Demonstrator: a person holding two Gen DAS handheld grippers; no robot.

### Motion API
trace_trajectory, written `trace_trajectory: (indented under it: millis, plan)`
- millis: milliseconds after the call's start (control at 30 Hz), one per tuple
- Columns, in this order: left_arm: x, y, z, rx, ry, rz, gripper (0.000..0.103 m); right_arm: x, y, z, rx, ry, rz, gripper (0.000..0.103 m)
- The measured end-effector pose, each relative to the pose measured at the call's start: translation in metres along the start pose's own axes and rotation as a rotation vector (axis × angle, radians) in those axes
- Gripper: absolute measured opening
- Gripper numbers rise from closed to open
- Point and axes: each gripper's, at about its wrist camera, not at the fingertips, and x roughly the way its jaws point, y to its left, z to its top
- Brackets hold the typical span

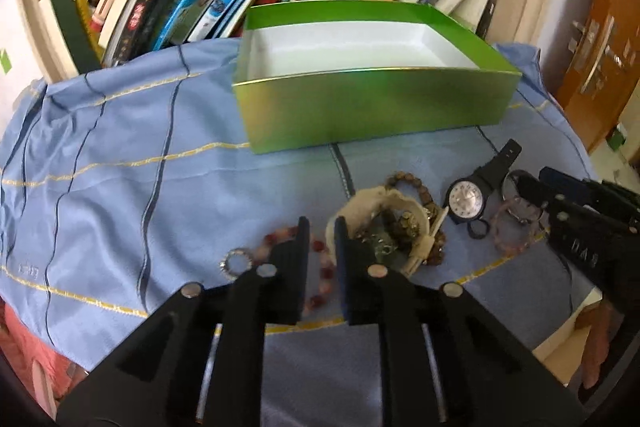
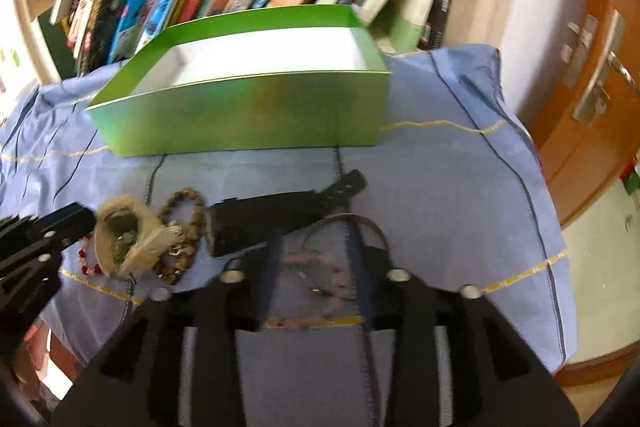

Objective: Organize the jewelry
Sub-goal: 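Grasp the cream watch with the left tool while the right tool grasps the black watch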

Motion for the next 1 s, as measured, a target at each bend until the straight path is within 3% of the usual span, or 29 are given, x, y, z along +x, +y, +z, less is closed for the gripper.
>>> trace_trajectory:
  millis: [100,333,433,667,733,867,967,1000]
  plan:
    - [0.006,-0.003,0.002,0.0,0.023,-0.043,0.025,0.0,0.0,0.001,0.005,0.003,0.003,0.045]
    - [0.009,-0.012,0.007,0.048,0.018,-0.063,0.025,0.007,-0.018,0.004,0.052,0.027,-0.022,0.045]
    - [0.016,-0.018,0.011,0.071,0.01,-0.031,0.025,0.006,-0.014,0.005,0.04,0.022,0.001,0.045]
    - [0.024,0.0,0.015,0.028,0.028,-0.056,0.026,0.012,0.002,0.005,-0.028,0.034,-0.004,0.045]
    - [0.024,0.001,0.014,0.025,0.031,-0.06,0.03,0.017,0.006,0.006,-0.038,0.042,-0.005,0.045]
    - [0.026,0.001,0.013,0.018,0.044,-0.092,0.052,0.024,0.02,0.01,-0.086,0.039,-0.009,0.045]
    - [0.029,-0.003,0.013,0.032,0.049,-0.089,0.051,0.028,0.029,0.014,-0.116,0.024,-0.008,0.045]
    - [0.031,-0.004,0.012,0.035,0.057,-0.092,0.042,0.029,0.031,0.015,-0.123,0.017,-0.009,0.045]
